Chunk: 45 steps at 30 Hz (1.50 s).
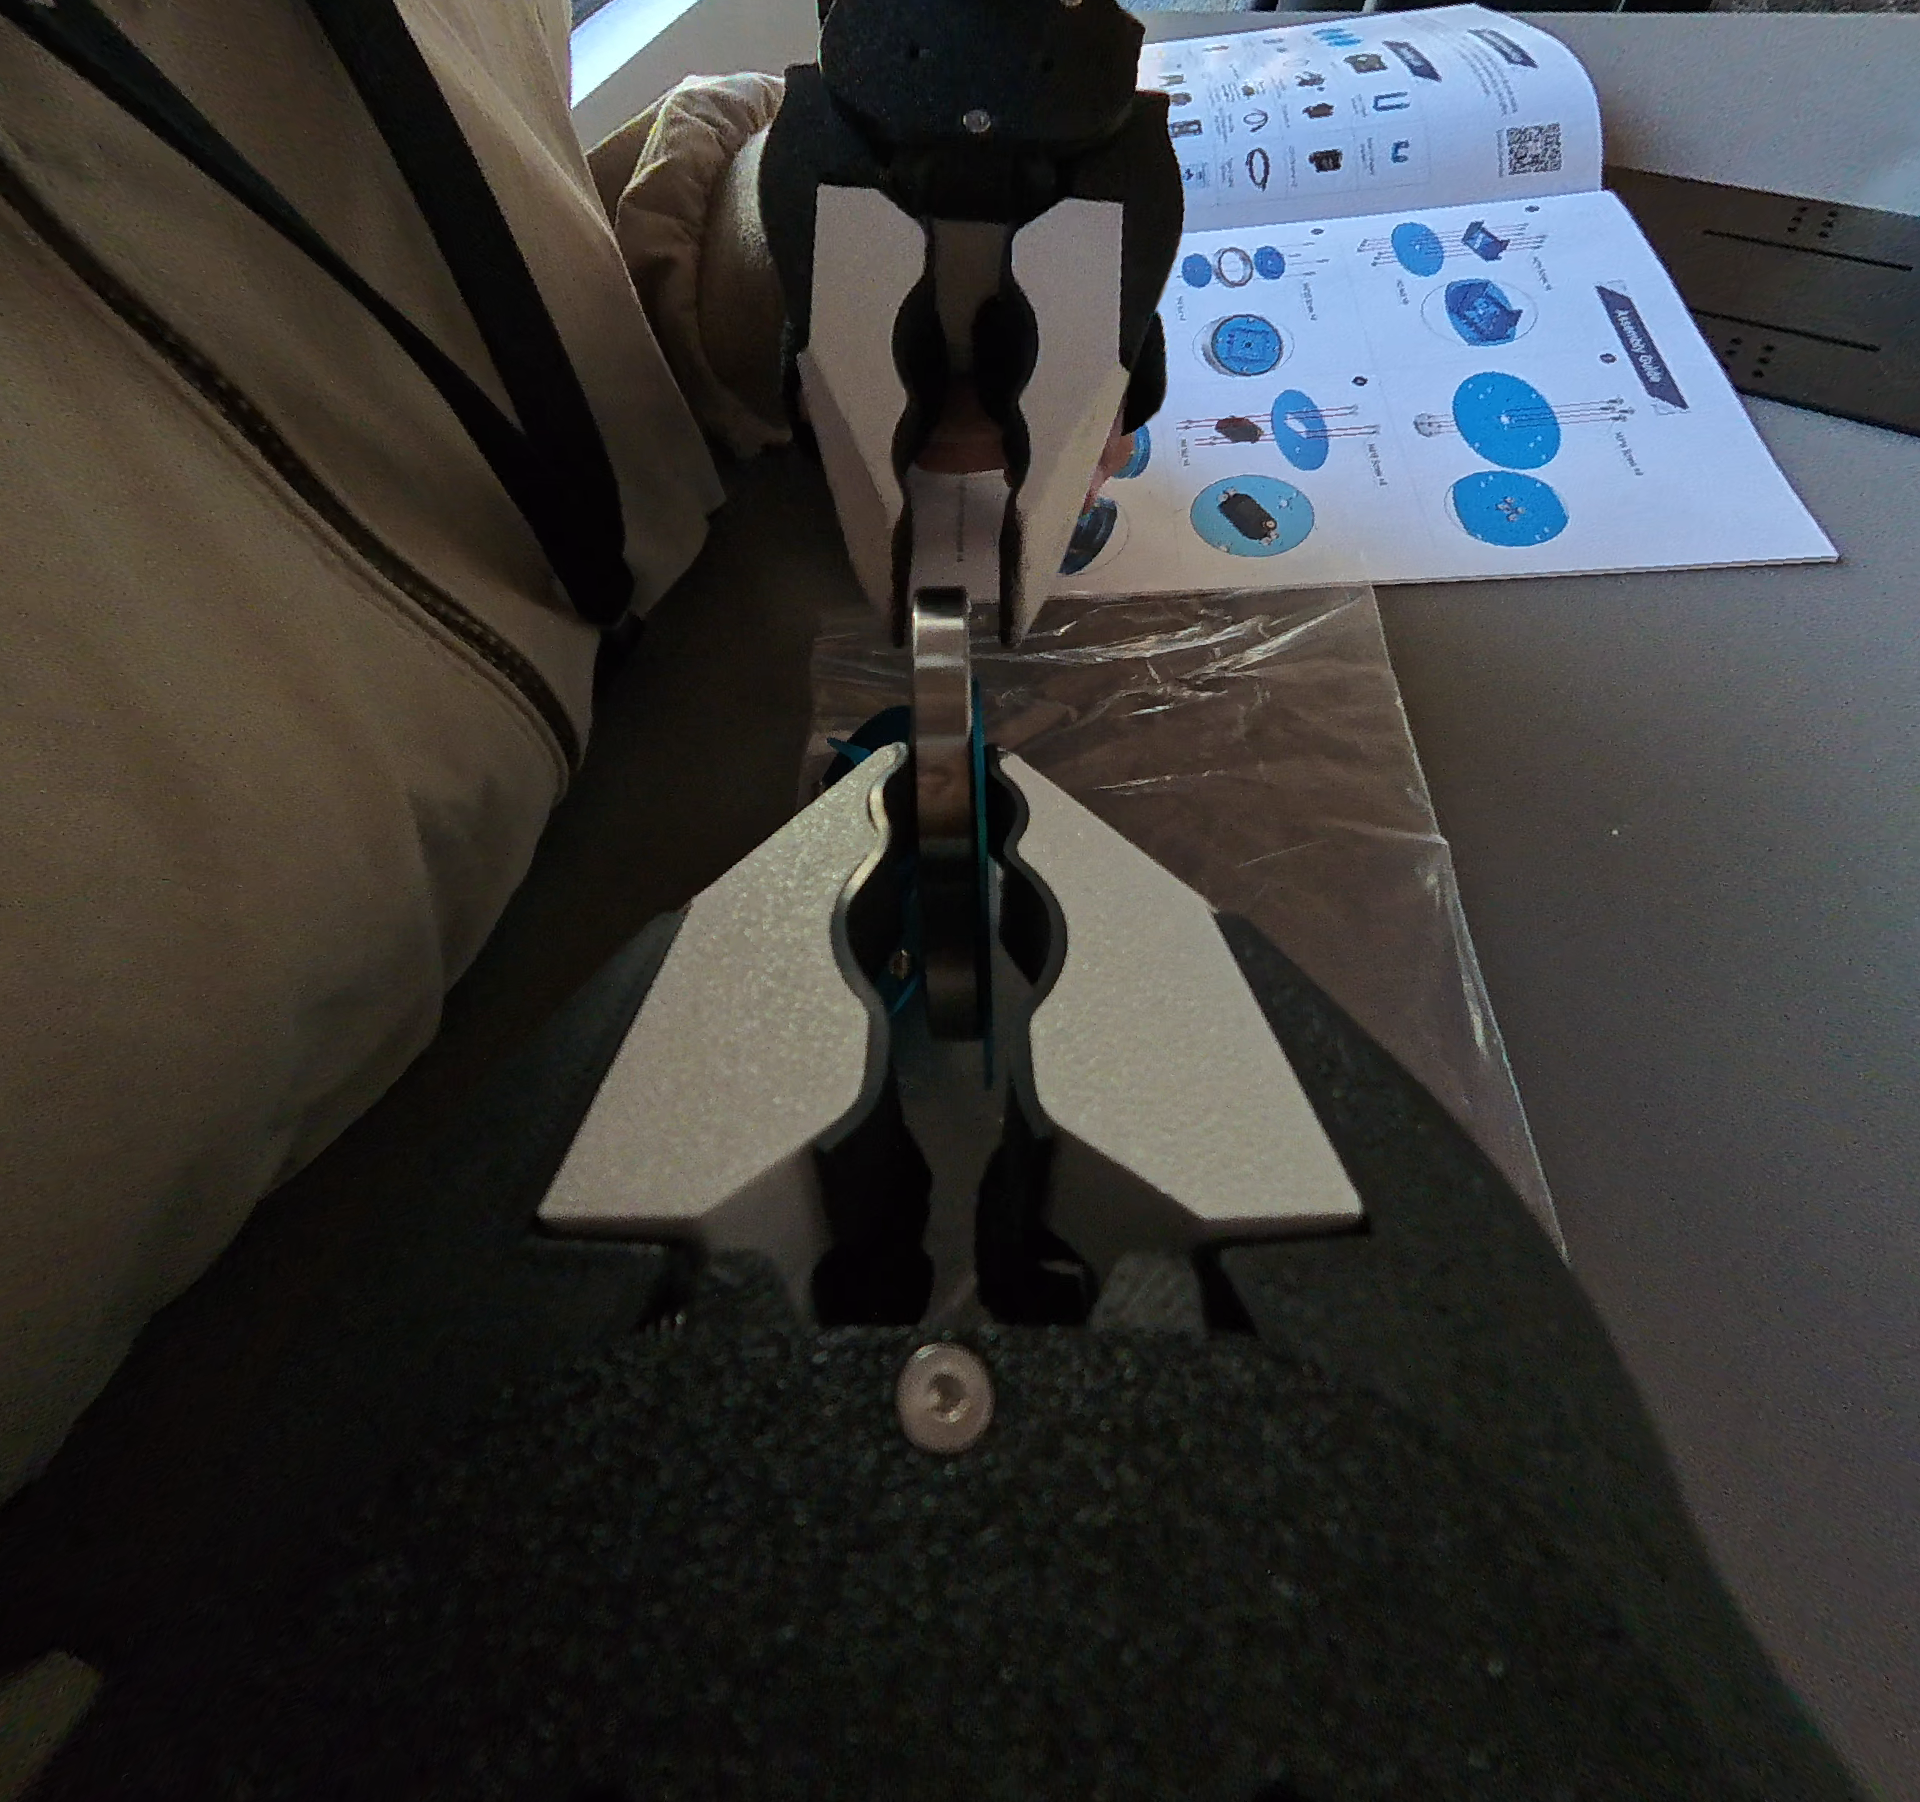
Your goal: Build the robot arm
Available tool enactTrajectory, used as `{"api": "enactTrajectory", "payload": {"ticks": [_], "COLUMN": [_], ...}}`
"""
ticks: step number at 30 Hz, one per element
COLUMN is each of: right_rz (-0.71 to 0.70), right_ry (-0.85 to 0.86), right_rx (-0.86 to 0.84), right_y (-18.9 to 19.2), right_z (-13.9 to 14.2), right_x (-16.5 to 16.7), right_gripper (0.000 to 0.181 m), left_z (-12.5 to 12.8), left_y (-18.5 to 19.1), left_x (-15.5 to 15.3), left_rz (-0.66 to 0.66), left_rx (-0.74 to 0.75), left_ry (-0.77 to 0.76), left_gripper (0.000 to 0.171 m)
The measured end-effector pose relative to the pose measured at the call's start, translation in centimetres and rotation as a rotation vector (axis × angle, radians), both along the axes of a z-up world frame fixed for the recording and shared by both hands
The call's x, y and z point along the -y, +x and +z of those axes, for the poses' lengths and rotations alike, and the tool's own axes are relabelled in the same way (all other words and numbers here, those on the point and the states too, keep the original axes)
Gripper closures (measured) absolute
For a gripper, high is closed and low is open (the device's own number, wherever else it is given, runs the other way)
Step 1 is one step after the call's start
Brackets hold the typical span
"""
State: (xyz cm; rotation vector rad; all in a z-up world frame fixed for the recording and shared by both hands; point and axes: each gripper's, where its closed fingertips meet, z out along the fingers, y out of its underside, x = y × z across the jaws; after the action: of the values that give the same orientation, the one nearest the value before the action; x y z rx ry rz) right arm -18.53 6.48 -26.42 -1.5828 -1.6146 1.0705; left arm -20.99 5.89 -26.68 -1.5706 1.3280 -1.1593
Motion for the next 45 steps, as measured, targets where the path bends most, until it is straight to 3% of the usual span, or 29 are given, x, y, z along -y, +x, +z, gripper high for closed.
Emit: {"api": "enactTrajectory", "payload": {"ticks": [7,12,19,24,32,38,45], "right_rz": [0.022,0.026,0.020,-0.005,-0.195,-0.273,-0.309], "right_ry": [0.069,0.070,-0.025,-0.102,-0.150,-0.183,-0.280], "right_rx": [0.000,-0.012,-0.046,-0.054,-0.147,-0.141,0.007], "right_y": [-0.2,-0.2,0.0,0.6,3.4,4.3,5.5], "right_z": [0.1,0.1,0.0,0.0,1.7,0.6,-2.3], "right_x": [0.4,0.5,0.6,0.5,-0.3,-0.5,1.4], "right_gripper": [0.171,0.171,0.169,0.157,0.148,0.147,0.146], "left_z": [-1.9,-2.3,-2.3,-1.8,-1.8,-1.7,-1.6], "left_y": [1.3,1.4,1.5,1.7,1.7,1.8,1.9], "left_x": [0.5,0.8,0.9,1.2,1.1,1.1,1.0], "left_rz": [-0.042,-0.068,-0.083,-0.084,-0.075,-0.078,-0.063], "left_rx": [-0.151,-0.182,-0.186,-0.158,-0.145,-0.146,-0.133], "left_ry": [0.025,-0.025,0.023,0.071,0.089,0.100,0.096], "left_gripper": [0.147,0.155,0.157,0.160,0.161,0.161,0.161]}}
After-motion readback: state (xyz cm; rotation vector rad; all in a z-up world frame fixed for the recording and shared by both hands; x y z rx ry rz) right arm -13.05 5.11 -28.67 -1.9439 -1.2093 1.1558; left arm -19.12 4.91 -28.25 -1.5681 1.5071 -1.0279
